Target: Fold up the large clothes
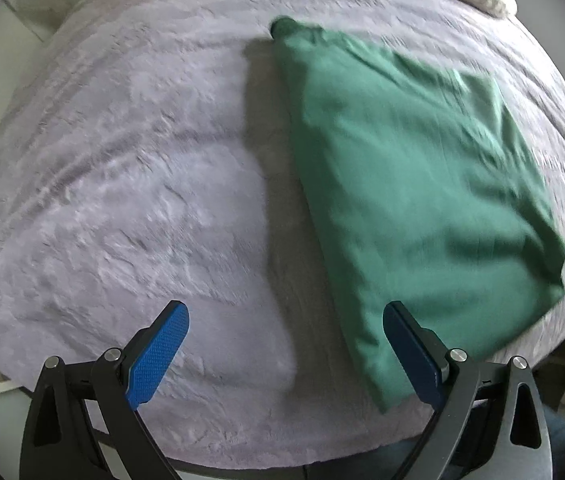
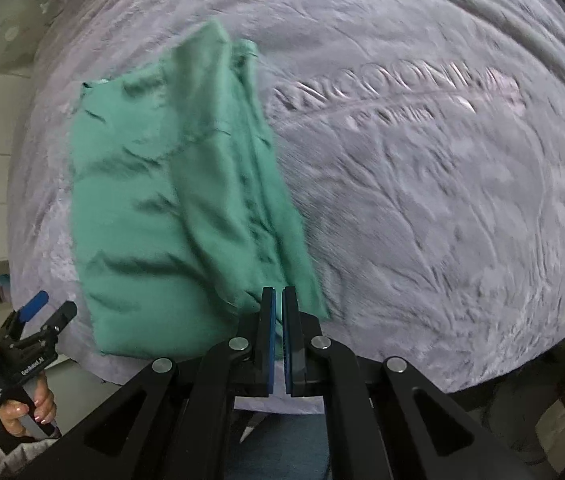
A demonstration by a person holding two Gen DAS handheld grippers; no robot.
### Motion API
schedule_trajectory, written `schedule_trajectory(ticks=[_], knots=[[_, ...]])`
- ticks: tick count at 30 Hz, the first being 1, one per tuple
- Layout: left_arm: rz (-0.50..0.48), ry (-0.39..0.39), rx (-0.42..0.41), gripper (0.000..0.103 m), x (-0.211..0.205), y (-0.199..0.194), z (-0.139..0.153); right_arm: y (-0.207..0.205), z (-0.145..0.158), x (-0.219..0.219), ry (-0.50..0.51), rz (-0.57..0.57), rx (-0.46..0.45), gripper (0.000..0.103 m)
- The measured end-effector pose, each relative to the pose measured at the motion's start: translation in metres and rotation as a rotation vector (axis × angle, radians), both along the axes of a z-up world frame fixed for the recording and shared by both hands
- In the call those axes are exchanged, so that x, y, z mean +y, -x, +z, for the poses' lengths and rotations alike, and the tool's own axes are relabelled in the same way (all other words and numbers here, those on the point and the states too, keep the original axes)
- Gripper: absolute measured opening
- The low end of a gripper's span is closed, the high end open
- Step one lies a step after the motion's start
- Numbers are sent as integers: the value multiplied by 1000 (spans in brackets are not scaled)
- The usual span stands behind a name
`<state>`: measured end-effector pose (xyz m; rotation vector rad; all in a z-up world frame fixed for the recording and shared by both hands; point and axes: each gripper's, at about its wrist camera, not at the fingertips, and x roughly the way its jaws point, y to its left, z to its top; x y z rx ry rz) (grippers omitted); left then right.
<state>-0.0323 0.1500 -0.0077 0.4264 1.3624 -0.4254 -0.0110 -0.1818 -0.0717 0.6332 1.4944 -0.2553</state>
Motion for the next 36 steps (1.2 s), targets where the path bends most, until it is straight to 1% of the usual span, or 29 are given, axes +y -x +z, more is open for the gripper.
schedule_trajectory(ticks=[5,7,10,11,12,13,14,16,22,25,28,29,30,36], knots=[[42,0,-55,98,-17,-15,23,-29,14,24,56,54,-15,4],[52,-1,-63,98,-25,-18,29,-35,20,27,67,62,-30,4],[74,25,-71,98,-30,-19,40,-49,33,35,119,93,-44,6],[80,33,-74,98,-32,-20,44,-52,38,37,138,103,-50,18],[84,39,-74,99,-33,-21,46,-53,42,39,153,107,-56,46],[88,46,-71,99,-35,-22,48,-54,47,40,169,113,-60,62],[91,51,-68,102,-35,-23,48,-56,52,42,190,121,-70,79],[92,58,-65,103,-37,-24,49,-59,60,46,216,136,-86,79],[90,61,-39,103,-42,-27,47,-66,67,49,251,140,-86,79],[87,54,-47,103,-44,-27,49,-68,68,50,263,135,-82,83],[85,53,-54,103,-46,-27,51,-70,68,51,279,133,-74,84],[83,58,-55,103,-47,-28,53,-70,67,51,286,132,-71,88],[81,62,-57,103,-48,-27,54,-70,67,52,290,130,-71,103],[66,46,-70,103,-52,-26,55,-73,68,50,309,128,-80,103]])
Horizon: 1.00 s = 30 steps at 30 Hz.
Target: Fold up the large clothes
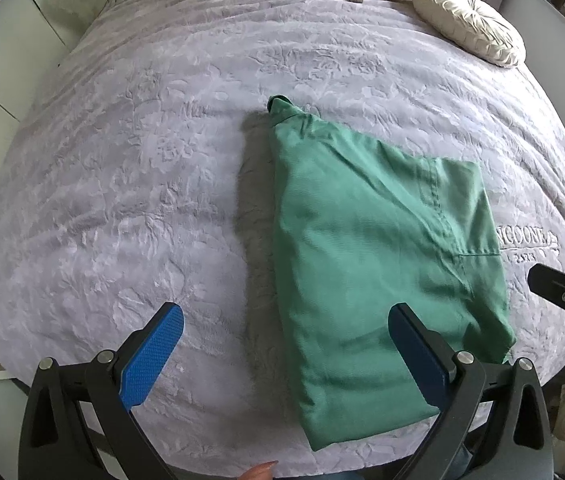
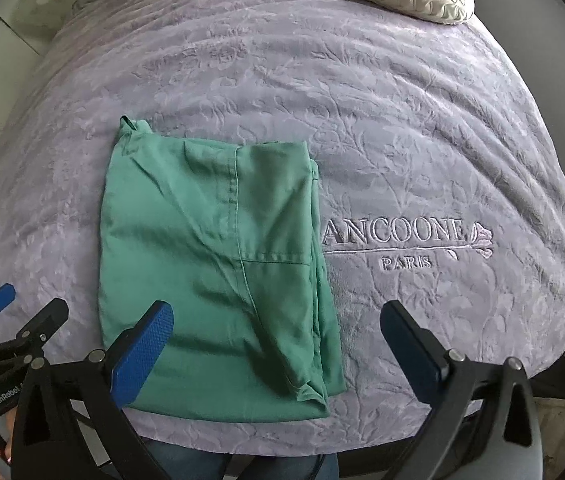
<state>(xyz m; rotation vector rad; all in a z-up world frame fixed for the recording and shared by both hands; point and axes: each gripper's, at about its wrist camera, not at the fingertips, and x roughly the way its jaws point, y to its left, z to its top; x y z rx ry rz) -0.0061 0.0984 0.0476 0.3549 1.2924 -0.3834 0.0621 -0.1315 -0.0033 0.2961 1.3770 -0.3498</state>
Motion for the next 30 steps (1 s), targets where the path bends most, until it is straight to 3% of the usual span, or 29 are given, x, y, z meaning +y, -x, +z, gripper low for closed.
schedule_trajectory(ticks=[8,30], knots=[[-12,-42,-30,103,-5,3,1,-4,-2,2,20,-1,16,103],[-2,-41,-28,103,-2,5,2,-2,-4,6,38,3,25,103]])
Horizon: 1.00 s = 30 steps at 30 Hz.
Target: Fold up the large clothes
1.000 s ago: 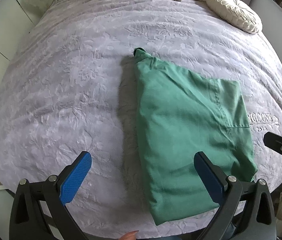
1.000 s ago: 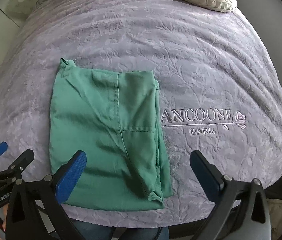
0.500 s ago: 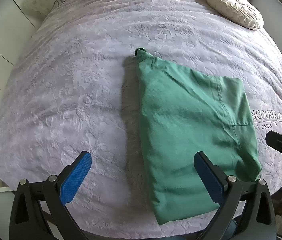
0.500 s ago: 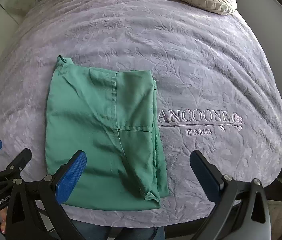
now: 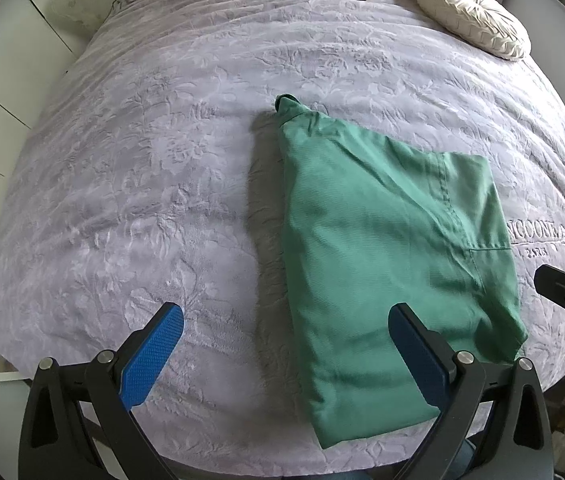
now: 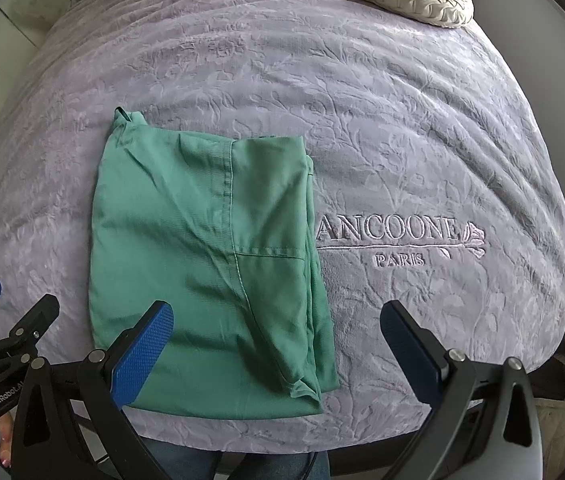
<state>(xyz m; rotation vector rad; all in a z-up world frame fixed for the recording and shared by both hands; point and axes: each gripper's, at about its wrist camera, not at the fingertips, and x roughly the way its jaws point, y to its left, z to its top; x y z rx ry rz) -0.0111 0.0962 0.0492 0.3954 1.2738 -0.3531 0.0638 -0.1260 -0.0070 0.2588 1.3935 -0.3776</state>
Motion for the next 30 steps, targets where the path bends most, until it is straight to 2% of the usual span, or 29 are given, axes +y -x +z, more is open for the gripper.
schedule_trajectory(ticks=[30], knots=[[0,-4,1,103,3,1,-1,0,-3,1,-8,1,10,103]])
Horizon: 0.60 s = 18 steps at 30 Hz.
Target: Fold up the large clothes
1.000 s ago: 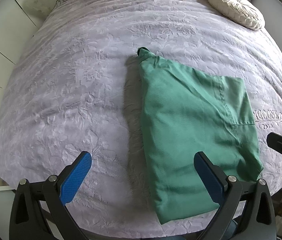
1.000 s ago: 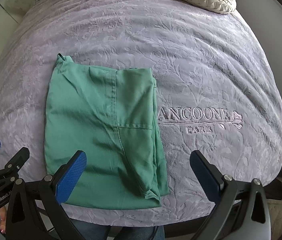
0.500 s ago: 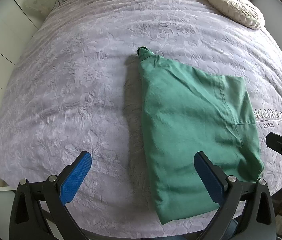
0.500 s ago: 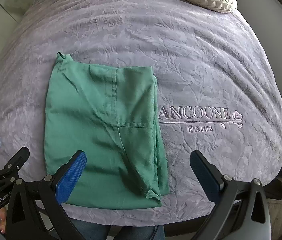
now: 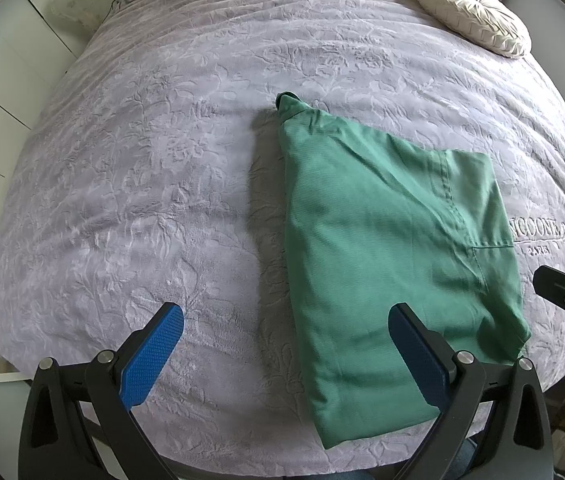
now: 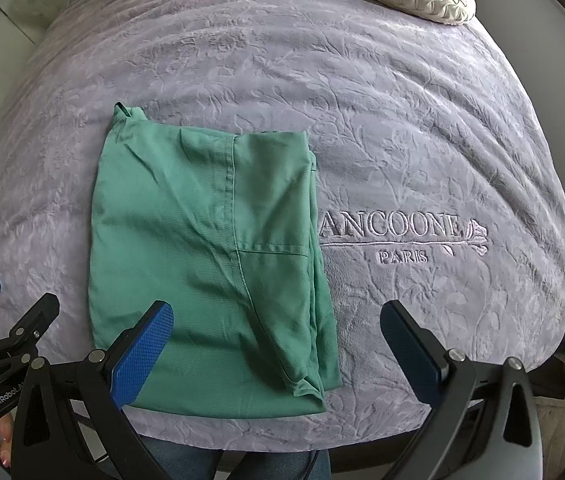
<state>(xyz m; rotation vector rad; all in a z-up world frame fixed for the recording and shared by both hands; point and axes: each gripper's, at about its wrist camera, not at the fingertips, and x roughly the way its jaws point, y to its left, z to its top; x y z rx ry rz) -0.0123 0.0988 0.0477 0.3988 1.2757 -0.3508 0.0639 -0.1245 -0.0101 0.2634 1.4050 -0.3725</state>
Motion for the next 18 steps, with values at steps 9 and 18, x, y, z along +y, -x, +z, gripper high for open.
schedule_trajectory(ticks=[9,18], knots=[[2,0,1,103,0,0,0,1,-1,1,0,0,1,103],[3,-1,1,103,-1,0,0,1,-1,2,0,0,3,103]])
